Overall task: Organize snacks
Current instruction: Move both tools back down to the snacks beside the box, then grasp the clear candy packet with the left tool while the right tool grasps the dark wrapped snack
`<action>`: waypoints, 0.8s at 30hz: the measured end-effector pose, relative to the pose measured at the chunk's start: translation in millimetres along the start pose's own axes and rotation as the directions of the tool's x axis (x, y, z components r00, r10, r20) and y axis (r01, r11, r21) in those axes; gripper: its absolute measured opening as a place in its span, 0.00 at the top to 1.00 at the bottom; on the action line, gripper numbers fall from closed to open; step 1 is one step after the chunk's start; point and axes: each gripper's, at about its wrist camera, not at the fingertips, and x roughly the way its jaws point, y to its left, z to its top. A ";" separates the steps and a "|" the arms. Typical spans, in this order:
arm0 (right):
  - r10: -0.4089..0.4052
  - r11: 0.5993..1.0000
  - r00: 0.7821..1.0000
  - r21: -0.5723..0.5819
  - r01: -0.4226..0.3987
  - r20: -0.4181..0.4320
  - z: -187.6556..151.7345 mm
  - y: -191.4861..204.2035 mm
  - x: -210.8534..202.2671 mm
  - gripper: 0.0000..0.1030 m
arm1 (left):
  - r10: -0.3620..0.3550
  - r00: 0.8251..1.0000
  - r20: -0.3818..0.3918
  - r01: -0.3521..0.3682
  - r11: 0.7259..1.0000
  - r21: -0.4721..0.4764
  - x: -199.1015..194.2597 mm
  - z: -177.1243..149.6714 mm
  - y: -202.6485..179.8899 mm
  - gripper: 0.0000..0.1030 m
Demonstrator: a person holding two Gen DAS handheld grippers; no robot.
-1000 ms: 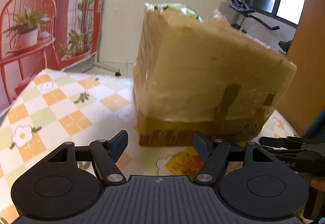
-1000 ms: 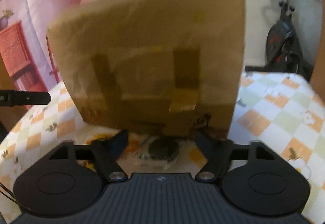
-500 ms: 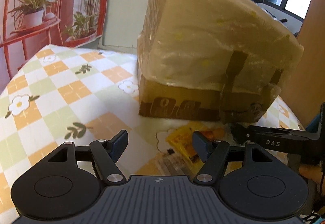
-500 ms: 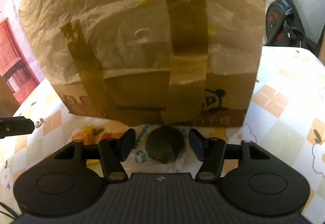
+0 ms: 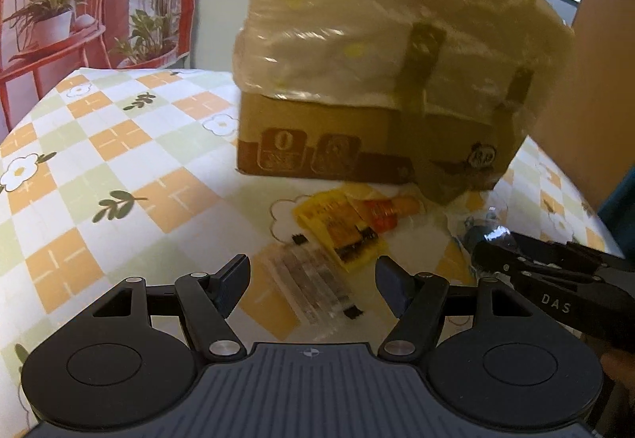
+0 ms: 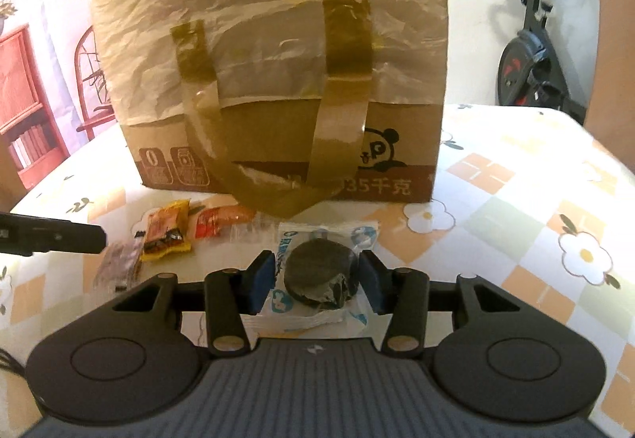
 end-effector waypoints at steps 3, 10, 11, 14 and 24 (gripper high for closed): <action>-0.005 1.000 1.000 -0.003 0.005 0.010 -2.7 1.2 -2.9 0.52 | 0.040 0.999 -0.001 -0.040 0.999 0.016 5.3 -1.7 -7.1 0.31; 0.010 1.000 1.000 0.020 -0.011 0.022 -4.6 -2.1 -2.8 0.52 | 0.119 0.993 -0.012 -0.118 0.993 0.029 20.8 -9.0 -16.2 0.34; 0.011 1.000 1.000 0.020 -0.011 0.023 -4.9 -2.4 -3.1 0.52 | 0.131 0.991 -0.008 -0.130 0.990 0.045 22.5 -9.5 -18.8 0.34; 0.020 0.999 0.999 0.036 -0.021 0.026 -5.3 -5.1 -3.1 0.52 | 0.161 0.987 0.002 -0.161 0.984 0.075 25.8 -10.8 -25.3 0.33; 0.032 0.997 0.999 0.068 -0.034 0.030 -6.3 -10.1 -4.7 0.52 | 0.122 0.992 -0.007 -0.121 0.990 0.074 4.7 -22.0 -20.4 0.52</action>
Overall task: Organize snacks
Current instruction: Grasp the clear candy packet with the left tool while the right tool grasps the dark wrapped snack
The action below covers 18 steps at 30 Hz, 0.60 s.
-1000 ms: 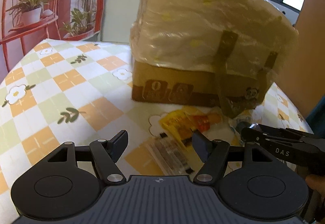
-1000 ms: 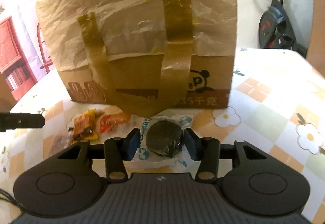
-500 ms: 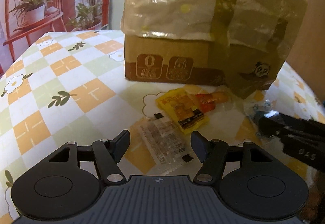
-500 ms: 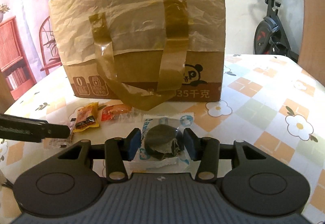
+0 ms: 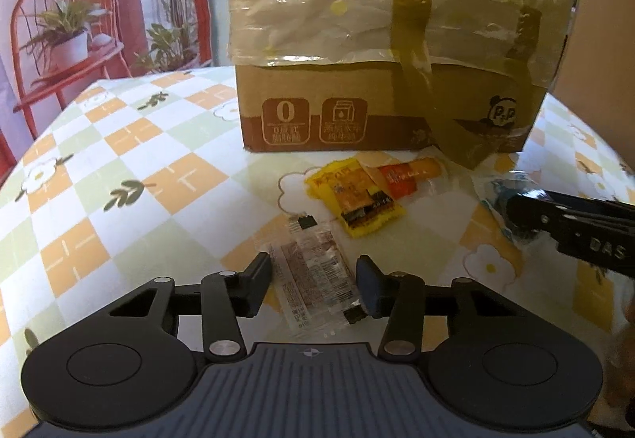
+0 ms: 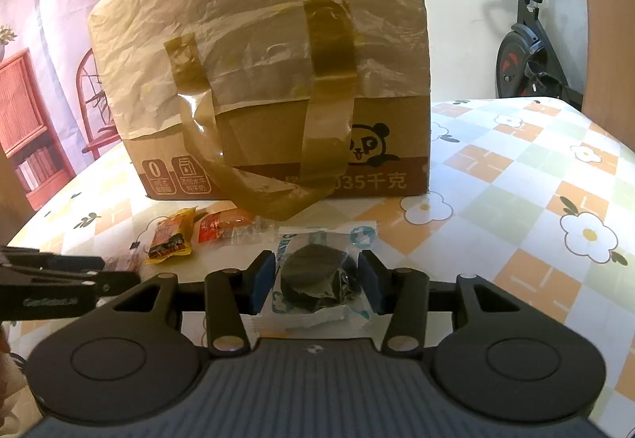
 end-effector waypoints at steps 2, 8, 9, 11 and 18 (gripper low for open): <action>0.000 1.000 1.000 0.000 0.000 -0.001 0.0 -0.2 0.1 0.52 | -0.024 1.000 -0.006 0.024 1.000 -0.009 -3.8 -2.8 5.1 0.52; -0.005 1.000 1.000 -0.005 0.005 -0.003 -0.3 0.7 0.6 0.52 | -0.056 0.998 -0.011 0.055 0.997 -0.048 -8.5 -7.6 21.8 0.49; -0.006 1.000 1.000 -0.006 0.006 -0.003 -0.2 0.8 0.8 0.52 | -0.048 0.999 -0.010 0.048 0.997 -0.052 -8.5 -7.9 23.0 0.49; -0.007 1.000 1.000 -0.008 0.007 -0.004 -0.3 1.0 0.9 0.52 | -0.050 0.999 -0.009 0.049 0.997 -0.055 -8.1 -7.7 24.0 0.49; -0.008 1.000 1.000 -0.012 0.008 -0.006 -0.2 0.9 1.3 0.52 | -0.011 1.000 -0.025 0.011 1.000 -0.018 -8.6 -5.4 17.8 0.48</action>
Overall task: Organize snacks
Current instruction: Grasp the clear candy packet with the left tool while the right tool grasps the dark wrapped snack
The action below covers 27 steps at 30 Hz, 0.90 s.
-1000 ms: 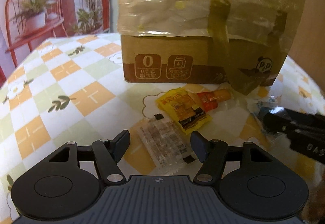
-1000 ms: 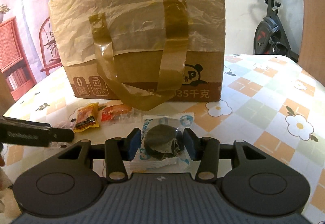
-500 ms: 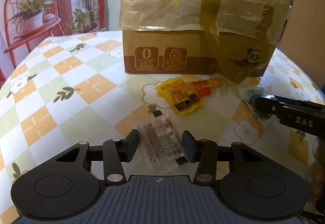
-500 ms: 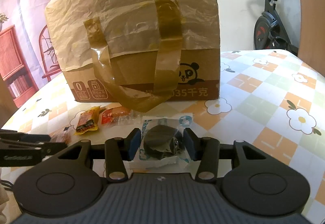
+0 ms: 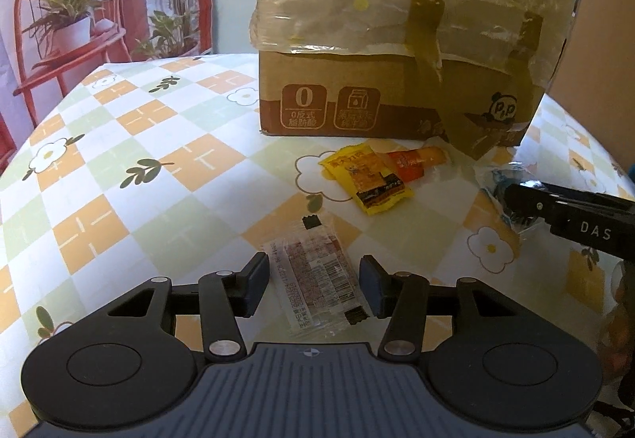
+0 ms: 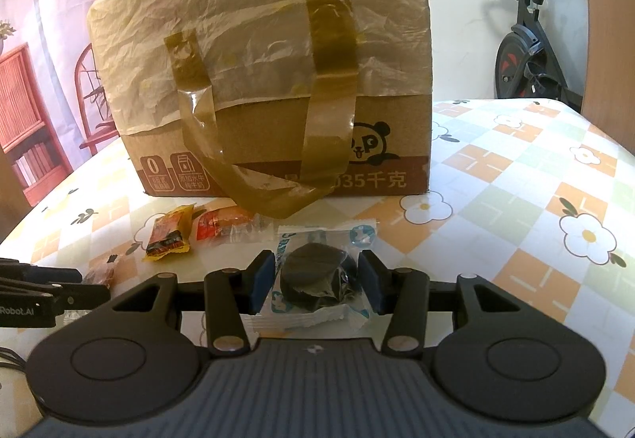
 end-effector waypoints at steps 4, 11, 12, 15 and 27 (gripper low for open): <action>0.001 1.000 1.000 0.001 -0.001 0.000 0.1 -0.1 0.0 0.52 | 0.042 0.999 -0.008 -0.042 0.999 0.017 -0.3 0.3 -3.7 0.48; 0.004 1.000 1.000 0.005 -0.004 0.000 -0.2 -0.7 0.1 0.52 | 0.068 0.997 -0.025 -0.068 0.998 0.007 -1.5 1.3 0.2 0.36; 0.005 1.000 1.000 0.006 -0.005 0.000 -0.3 -0.8 0.2 0.51 | 0.067 0.997 -0.024 -0.067 0.998 0.007 -1.3 1.3 0.2 0.36; 0.007 1.000 1.000 0.008 -0.007 -0.001 -0.2 -1.1 0.2 0.51 | 0.064 0.998 -0.018 -0.064 0.998 0.004 -1.0 0.3 -0.2 0.36; 0.013 0.999 0.999 0.038 -0.011 -0.036 1.2 -5.0 6.1 0.44 | -0.042 0.999 0.010 0.042 0.999 -0.034 -7.7 -0.8 9.2 0.60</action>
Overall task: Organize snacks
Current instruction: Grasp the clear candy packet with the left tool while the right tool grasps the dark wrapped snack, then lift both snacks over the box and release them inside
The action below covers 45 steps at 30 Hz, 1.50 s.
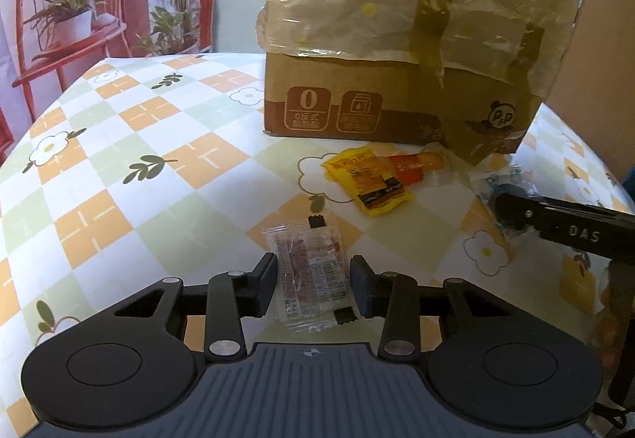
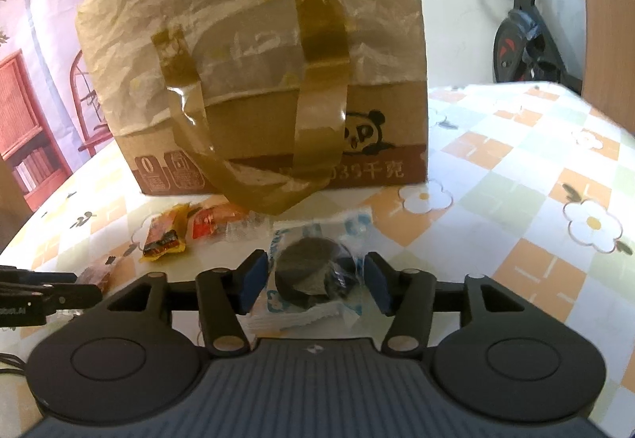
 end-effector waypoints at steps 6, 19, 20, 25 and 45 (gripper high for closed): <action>-0.012 0.999 1.000 -0.031 0.012 0.001 -0.8 4.4 -1.1 0.49 | -0.022 0.999 0.048 0.023 1.000 -0.004 -11.8 2.5 3.4 0.60; -0.006 0.998 0.999 -0.058 0.008 0.045 13.4 14.2 -33.3 0.55 | -0.066 0.988 0.143 0.068 0.998 -0.006 -39.5 29.9 14.4 0.60; -0.003 0.998 0.998 -0.055 0.006 0.055 16.5 14.1 -37.4 0.55 | -0.071 0.985 0.155 0.072 0.997 -0.003 -42.7 34.5 13.7 0.60; 0.013 0.999 0.992 -0.052 -0.006 0.129 39.3 16.2 -63.2 0.55 | -0.117 0.963 0.244 0.113 0.993 0.030 -62.8 69.1 9.0 0.60; 0.011 0.991 0.936 -0.130 0.037 0.353 202.3 23.9 -67.0 0.55 | -0.214 0.907 0.361 0.172 0.974 0.145 -18.3 230.7 -60.8 0.60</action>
